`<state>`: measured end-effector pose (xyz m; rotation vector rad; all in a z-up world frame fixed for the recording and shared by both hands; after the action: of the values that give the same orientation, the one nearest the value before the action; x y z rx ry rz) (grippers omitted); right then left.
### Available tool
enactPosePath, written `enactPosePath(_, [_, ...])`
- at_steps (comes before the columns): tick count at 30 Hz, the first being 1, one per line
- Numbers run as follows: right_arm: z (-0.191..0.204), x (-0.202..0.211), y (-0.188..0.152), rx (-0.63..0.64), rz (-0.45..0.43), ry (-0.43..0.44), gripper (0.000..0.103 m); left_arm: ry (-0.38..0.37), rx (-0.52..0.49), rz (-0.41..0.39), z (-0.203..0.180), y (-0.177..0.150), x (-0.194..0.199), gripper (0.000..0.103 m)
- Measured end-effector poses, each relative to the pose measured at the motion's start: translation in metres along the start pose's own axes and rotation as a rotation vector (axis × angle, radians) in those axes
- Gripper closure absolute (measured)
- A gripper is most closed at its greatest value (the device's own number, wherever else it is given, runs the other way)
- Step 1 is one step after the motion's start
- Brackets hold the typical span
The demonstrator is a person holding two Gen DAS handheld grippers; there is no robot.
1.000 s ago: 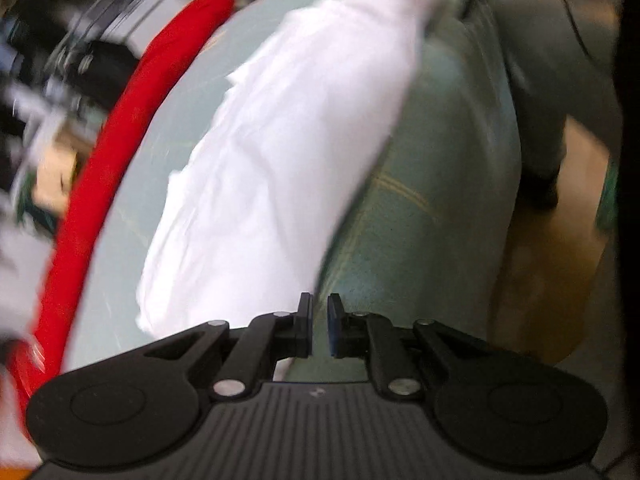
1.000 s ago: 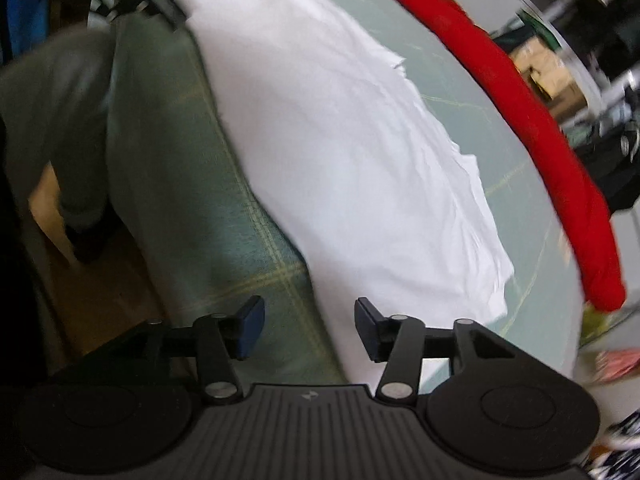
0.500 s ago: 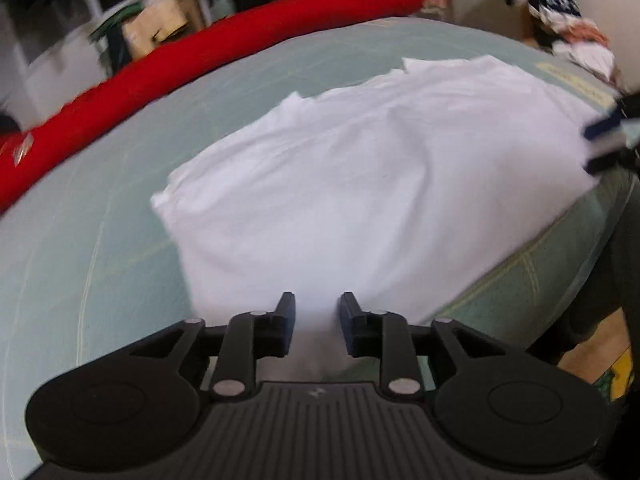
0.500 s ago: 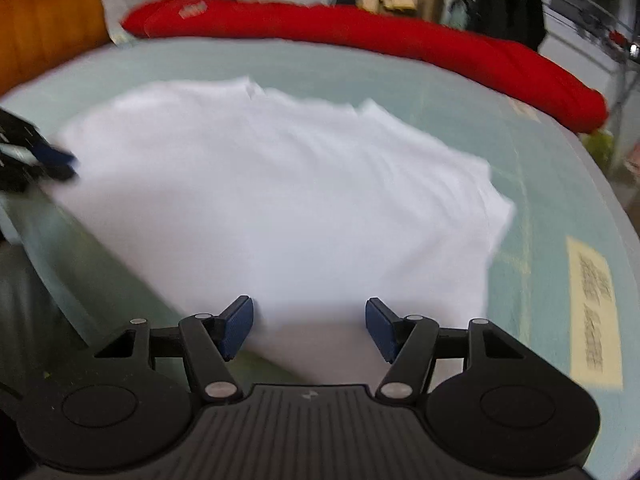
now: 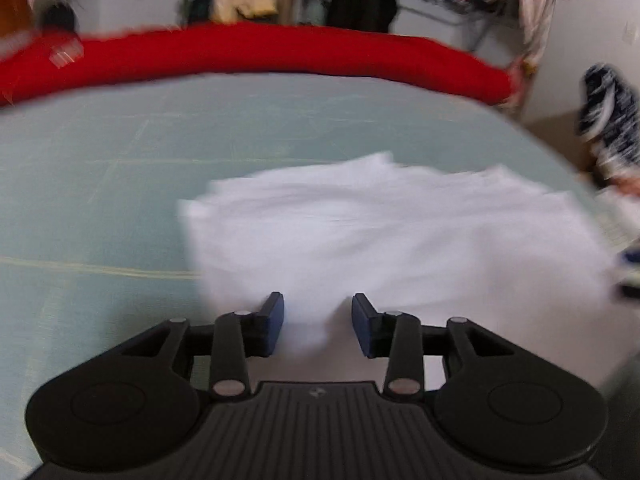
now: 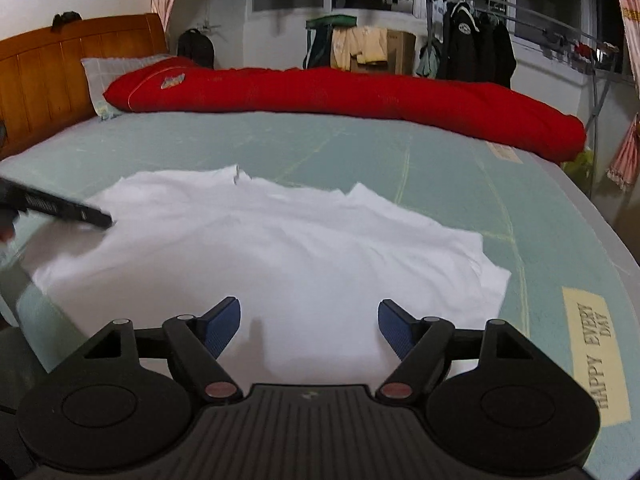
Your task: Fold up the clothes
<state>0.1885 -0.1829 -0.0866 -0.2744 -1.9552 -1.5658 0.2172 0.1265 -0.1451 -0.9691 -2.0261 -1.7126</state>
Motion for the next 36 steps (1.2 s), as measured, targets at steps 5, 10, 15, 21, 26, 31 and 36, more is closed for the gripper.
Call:
enactPosePath(5, [-0.033,-0.025,-0.032,-0.013,0.129,-0.117,0.017,0.078,-0.036,0.018,0.012,0.002,0.021,0.076])
enactPosePath(10, [-0.04,-0.013,-0.01,-0.072,0.06,-0.078,0.014,-0.066,-0.037,-0.059,-0.017,0.04,0.021,0.06])
enactPosePath(15, [-0.026,-0.037,0.023,-0.104,0.012,-0.017,0.013,-0.138,0.026,-0.045,-0.019,0.054,-0.025,0.059])
enactPosePath(21, [-0.057,-0.078,0.005,-0.217,0.103,-0.101,0.013,-0.075,0.157,-0.033,0.024,0.043,-0.039,0.075])
enactPosePath(26, [-0.085,-0.062,0.016,-0.33,0.065,-0.086,0.012,-0.084,0.153,-0.055,0.017,0.058,-0.023,0.058])
enactPosePath(31, [-0.084,-0.075,0.038,-0.314,0.032,-0.095,0.013,-0.132,0.132,-0.028,0.005,0.051,-0.042,0.057])
enactPosePath(36, [-0.101,-0.099,0.021,-0.324,0.1,-0.135,0.057,-0.112,0.111,-0.043,0.016,0.045,-0.052,0.056])
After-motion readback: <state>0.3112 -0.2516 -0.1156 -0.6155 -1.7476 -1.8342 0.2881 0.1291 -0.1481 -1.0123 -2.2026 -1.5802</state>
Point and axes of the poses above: each gripper's, at about its wrist camera, not at the fingertips, and x roughly against the way its jaws point, z to its left, y to its top, the point moved 9 cm from there along -x, roughly the way its jaws point, and after that the axes turned 11 degrees about -y, right-handed, at the moved point
